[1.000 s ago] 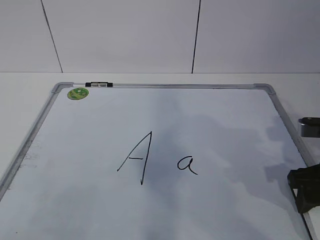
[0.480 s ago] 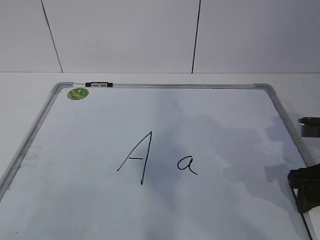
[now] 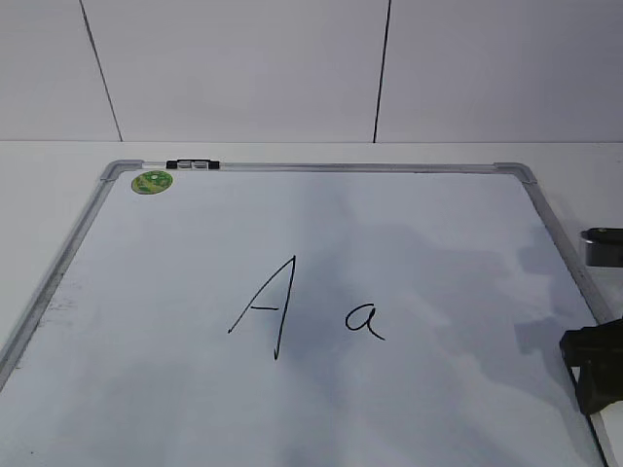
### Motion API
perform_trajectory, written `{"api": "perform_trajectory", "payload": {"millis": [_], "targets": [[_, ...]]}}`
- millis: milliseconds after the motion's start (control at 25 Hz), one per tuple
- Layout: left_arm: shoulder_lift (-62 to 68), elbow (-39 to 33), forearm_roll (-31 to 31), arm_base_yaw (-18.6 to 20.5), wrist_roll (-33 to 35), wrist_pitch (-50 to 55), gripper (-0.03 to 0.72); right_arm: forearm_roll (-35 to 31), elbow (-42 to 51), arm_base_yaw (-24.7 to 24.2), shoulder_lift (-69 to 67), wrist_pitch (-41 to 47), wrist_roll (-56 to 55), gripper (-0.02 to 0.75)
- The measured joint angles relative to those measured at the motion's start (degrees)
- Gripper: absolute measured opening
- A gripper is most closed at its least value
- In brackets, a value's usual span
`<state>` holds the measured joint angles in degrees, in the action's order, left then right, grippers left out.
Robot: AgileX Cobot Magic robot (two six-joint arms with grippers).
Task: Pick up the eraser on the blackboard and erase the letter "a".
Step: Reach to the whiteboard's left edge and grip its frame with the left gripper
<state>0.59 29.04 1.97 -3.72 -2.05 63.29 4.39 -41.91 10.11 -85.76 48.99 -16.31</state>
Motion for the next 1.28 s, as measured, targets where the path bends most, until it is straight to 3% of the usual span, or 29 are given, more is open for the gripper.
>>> {"api": "perform_trajectory", "payload": {"millis": [600, 920, 1280], "targets": [[0.0, 0.0, 0.0, 0.0, 0.0, 0.0, 0.236, -0.3, -13.0, 0.9, 0.0, 12.0, 1.6, 0.567], [0.0, 0.0, 0.0, 0.0, 0.0, 0.0, 0.235, -1.0, -21.6, 9.2, -0.5, 15.3, 2.4, 0.567], [0.0, 0.0, 0.1, 0.0, 0.0, 0.0, 0.236, -0.2, -28.3, 15.4, -5.7, 19.3, 2.5, 0.567]]}}
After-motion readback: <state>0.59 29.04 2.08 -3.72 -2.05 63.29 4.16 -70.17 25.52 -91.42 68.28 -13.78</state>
